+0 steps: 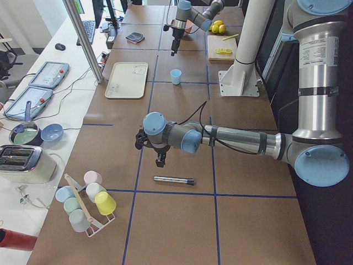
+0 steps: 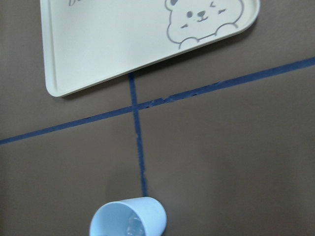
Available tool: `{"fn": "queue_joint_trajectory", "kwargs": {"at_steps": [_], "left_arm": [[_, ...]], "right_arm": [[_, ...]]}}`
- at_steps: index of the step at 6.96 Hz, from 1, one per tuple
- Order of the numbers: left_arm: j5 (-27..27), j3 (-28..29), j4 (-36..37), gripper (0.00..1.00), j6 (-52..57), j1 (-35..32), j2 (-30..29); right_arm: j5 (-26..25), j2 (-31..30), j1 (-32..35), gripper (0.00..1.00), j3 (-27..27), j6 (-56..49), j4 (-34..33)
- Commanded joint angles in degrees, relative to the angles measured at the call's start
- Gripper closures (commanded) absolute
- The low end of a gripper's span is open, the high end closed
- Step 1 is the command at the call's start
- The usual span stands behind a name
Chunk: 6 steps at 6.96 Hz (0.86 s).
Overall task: Mash ice and strawberries in cup
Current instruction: 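Lower the left gripper onto the red strawberry and grasp it while the right gripper withdraws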
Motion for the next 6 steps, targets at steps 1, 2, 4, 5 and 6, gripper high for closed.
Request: {"fn": "queue_joint_trajectory", "kwargs": {"at_steps": [1, 2, 4, 5, 6], "left_arm": [[6.8, 0.6, -10.3, 0.00, -21.2, 9.9, -0.1], [8.5, 0.7, -12.3, 0.00, -26.6, 12.7, -0.1], [15.5, 0.8, -12.3, 0.00, -35.3, 20.1, -3.3], [18.4, 0.9, -12.2, 0.00, -35.6, 22.6, -3.4], [19.7, 1.3, -12.3, 0.00, -35.5, 24.0, -3.4]], "right_arm": [[4.2, -5.7, 4.1, 0.00, 2.5, -7.0, 0.4], [4.0, -5.7, 4.1, 0.00, 2.2, -7.1, 0.4], [4.0, -5.9, 4.1, 0.00, 2.1, -7.0, 0.4], [3.8, -5.9, 4.1, 0.00, 2.0, -7.0, 0.4], [3.7, -5.9, 4.0, 0.00, 2.0, -7.0, 0.4]]}}
